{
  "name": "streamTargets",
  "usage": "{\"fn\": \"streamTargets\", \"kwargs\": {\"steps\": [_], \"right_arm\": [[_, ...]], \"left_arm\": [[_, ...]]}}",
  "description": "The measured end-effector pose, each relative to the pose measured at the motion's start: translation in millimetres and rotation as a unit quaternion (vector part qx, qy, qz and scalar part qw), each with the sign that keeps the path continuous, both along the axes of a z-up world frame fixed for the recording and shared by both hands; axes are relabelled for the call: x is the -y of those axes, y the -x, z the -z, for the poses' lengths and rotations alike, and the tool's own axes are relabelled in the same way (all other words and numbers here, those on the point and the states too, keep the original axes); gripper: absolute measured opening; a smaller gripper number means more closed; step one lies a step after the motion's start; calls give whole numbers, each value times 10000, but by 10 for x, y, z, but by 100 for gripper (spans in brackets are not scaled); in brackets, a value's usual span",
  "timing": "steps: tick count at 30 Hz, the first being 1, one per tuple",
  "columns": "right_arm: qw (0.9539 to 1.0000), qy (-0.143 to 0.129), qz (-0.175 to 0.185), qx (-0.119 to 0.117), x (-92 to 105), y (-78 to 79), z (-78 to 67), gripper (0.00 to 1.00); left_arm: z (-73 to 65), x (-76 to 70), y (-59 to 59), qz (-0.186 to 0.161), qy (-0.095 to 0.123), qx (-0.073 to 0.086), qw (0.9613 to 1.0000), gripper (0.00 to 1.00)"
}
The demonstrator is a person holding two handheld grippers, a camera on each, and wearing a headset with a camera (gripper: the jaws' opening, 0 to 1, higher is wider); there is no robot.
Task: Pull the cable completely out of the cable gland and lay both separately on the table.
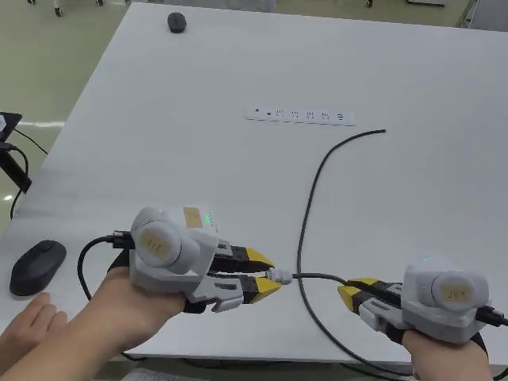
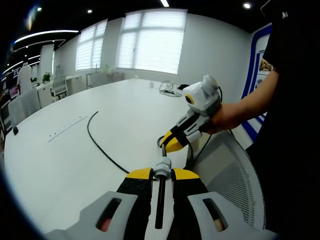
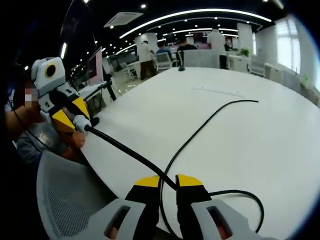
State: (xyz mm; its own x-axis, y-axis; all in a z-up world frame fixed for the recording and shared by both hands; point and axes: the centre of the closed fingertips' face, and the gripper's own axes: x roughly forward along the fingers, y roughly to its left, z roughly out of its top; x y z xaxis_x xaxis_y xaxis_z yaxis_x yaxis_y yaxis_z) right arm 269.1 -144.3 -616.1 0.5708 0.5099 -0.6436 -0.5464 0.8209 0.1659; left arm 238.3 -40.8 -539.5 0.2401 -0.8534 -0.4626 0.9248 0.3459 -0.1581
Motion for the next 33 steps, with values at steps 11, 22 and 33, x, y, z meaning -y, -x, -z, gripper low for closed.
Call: {"fn": "streamTargets", "kwargs": {"steps": [11, 22, 33], "right_arm": [[9794, 1243, -1268, 967, -130, 23, -267, 16], [9327, 1797, -2506, 1868, -689, 201, -590, 19], [9139, 1874, -2956, 2057, -917, 234, -616, 11]], "left_arm": [[26, 8, -6, -6, -19, -38, 10000, 15], [39, 16, -23, 12, -26, -71, 10000, 15], [25, 29, -9, 43, 10, -58, 10000, 15]]}}
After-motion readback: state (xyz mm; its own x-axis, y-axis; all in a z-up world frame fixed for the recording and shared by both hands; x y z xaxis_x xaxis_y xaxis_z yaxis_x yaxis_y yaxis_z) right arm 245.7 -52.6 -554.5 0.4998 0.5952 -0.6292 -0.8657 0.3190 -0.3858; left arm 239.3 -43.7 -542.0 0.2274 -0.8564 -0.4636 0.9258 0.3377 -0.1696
